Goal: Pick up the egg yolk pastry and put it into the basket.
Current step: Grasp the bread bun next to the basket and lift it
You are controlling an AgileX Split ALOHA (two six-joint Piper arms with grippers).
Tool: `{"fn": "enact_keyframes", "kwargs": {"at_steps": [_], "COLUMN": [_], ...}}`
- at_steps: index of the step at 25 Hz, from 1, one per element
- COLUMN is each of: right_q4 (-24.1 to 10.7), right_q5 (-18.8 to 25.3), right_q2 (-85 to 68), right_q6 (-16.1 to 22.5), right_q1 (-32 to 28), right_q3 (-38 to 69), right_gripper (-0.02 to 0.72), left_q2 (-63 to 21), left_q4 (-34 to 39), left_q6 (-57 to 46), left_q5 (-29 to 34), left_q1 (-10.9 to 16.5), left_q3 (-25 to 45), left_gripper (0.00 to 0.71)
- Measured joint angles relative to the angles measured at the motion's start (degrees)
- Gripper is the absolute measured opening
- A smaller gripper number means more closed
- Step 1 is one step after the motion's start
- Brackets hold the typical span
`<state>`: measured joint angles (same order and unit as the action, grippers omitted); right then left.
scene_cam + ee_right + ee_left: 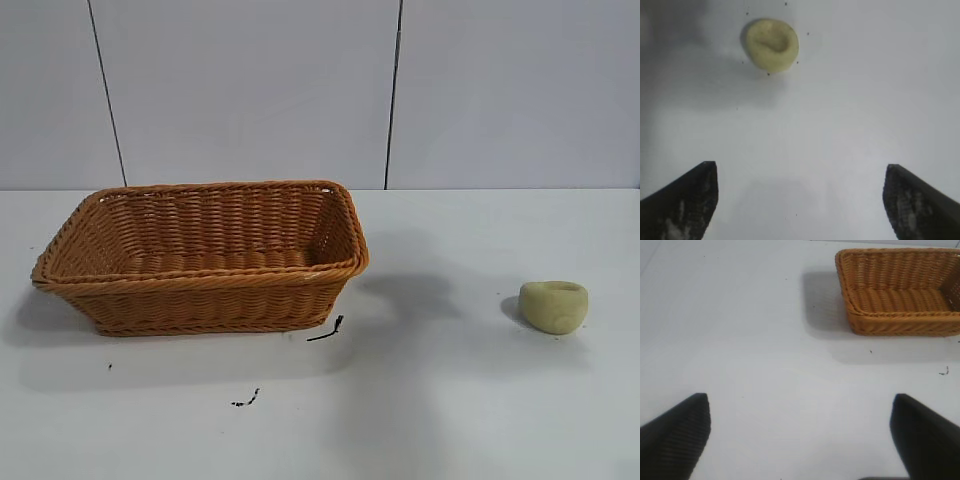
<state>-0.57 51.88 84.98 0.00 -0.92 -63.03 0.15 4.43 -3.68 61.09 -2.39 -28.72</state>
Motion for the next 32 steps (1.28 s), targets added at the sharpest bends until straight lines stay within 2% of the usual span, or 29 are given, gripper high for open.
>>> {"fn": "enact_keyframes", "kwargs": {"at_steps": [6,10,14,21,26,32], "right_q4": [2.52,4.78,5.43,5.08,3.89,2.78], "right_q5": [-0.48,-0.5,-1.24,-3.1,-7.72,-10.04], "right_q2": [13.64,17.68,19.26,24.62,28.95,33.45], "right_q6": [-3.73,-5.44,-6.74,-6.67,-2.87,-2.23], "right_q1": [0.0,0.0,1.06,5.28,5.5,5.5], "right_q3": [-11.9,-14.05,-14.09,-14.22,-14.22,-14.27], "right_gripper": [0.62,0.62,0.62,0.62,0.62,0.62], "left_q2": [0.0,0.0,0.0,0.0,0.0,0.0], "left_q4": [0.0,0.0,0.0,0.0,0.0,0.0], "left_q6": [0.0,0.0,0.0,0.0,0.0,0.0], "left_q5": [0.0,0.0,0.0,0.0,0.0,0.0], "left_q1": [0.0,0.0,0.0,0.0,0.0,0.0], "left_q3": [0.0,0.0,0.0,0.0,0.0,0.0], "left_gripper": [0.696,0.696,0.696,0.696,0.696,0.696]}}
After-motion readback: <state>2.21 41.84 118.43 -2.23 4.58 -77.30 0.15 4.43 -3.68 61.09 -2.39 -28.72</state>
